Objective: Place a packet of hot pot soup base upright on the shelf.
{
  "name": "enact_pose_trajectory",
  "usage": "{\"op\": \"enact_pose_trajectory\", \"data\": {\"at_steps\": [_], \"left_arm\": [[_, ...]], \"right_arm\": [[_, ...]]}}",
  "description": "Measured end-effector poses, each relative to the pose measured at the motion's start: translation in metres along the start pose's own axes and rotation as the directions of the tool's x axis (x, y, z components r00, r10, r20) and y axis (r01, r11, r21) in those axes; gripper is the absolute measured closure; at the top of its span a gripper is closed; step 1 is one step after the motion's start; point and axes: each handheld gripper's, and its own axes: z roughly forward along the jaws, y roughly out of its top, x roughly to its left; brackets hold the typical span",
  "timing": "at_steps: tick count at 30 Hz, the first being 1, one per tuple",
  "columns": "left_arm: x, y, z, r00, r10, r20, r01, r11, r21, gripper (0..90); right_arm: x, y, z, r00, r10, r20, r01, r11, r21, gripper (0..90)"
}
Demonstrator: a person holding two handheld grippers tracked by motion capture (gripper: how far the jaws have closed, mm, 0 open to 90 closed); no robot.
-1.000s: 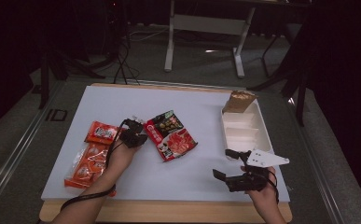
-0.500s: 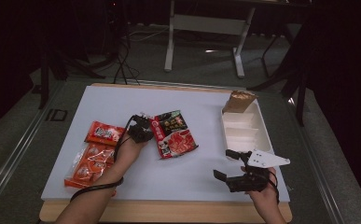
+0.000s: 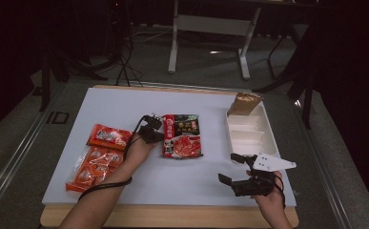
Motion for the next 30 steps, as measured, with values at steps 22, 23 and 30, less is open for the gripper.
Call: {"op": "enact_pose_trajectory", "data": {"at_steps": [22,23,30], "left_arm": [[0.012,0.009,-0.023,0.9965,-0.022,0.081,0.031,0.9929,-0.115,70.2],[0.012,0.009,-0.023,0.9965,-0.022,0.081,0.031,0.9929,-0.115,68.3],[0.012,0.020,-0.025,0.9961,-0.008,0.088,0.020,0.9895,-0.143,58.7]], "right_arm": [[0.000,0.000,-0.003,0.9993,-0.031,0.019,0.031,0.999,-0.014,17.3],[0.000,0.000,-0.003,0.9994,-0.027,0.020,0.027,1.000,-0.012,17.3],[0.001,0.000,-0.002,0.9994,-0.022,0.025,0.022,1.000,-0.005,16.6]]}}
